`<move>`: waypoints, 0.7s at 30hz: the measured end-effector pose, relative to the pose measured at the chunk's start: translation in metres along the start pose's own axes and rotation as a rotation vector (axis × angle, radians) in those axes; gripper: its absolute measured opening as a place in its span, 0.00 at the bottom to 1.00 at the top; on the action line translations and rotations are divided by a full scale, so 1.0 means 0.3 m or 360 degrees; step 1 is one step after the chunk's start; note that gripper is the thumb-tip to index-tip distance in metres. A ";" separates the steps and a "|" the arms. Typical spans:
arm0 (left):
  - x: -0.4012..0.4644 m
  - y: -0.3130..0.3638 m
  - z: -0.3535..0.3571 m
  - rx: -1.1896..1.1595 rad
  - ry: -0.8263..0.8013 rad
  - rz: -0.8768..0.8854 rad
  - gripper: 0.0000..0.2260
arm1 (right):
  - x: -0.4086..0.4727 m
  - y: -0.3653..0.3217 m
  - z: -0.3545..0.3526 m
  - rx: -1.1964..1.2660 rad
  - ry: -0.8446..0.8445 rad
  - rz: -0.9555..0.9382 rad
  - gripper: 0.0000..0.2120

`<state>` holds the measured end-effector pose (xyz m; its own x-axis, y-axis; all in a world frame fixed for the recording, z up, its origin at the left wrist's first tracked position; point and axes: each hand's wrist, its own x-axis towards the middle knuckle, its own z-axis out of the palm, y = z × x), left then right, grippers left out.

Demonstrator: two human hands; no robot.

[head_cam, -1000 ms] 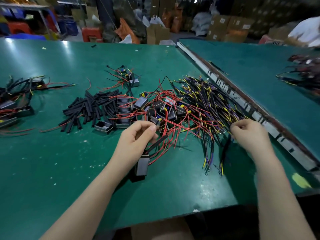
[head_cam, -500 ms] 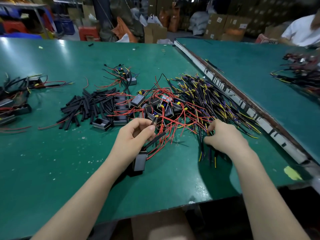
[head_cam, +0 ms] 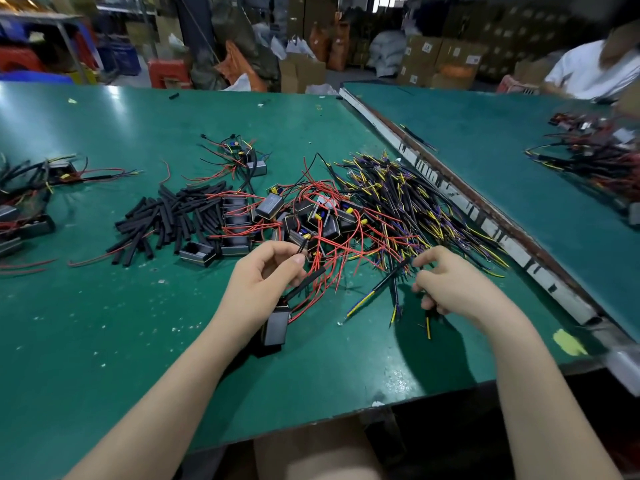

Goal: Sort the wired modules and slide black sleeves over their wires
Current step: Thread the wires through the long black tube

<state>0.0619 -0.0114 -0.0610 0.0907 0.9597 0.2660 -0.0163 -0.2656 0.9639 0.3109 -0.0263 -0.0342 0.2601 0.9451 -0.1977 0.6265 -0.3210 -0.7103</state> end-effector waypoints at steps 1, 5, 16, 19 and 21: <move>0.000 0.000 0.000 -0.0004 0.0000 -0.0007 0.07 | 0.008 0.001 0.011 -0.0062 0.0006 -0.0026 0.08; -0.002 0.000 -0.001 -0.0001 -0.0011 -0.0007 0.06 | 0.034 -0.027 0.038 -0.0449 0.0027 -0.0151 0.10; 0.020 0.001 -0.015 -0.0047 0.0045 -0.0001 0.05 | -0.075 -0.086 -0.011 0.0410 -0.0004 -0.0771 0.10; 0.046 0.005 -0.026 -0.0150 0.0012 -0.0133 0.05 | -0.068 -0.146 -0.017 0.0531 0.0289 -0.1012 0.11; 0.060 0.006 -0.031 -0.0217 -0.0061 -0.0236 0.07 | -0.046 -0.191 -0.012 0.0686 0.0375 -0.1053 0.07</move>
<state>0.0542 0.0063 -0.0543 0.1401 0.9824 0.1232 -0.1346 -0.1044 0.9854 0.2741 -0.0212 0.0115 0.1136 0.8778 0.4654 0.3799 0.3944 -0.8367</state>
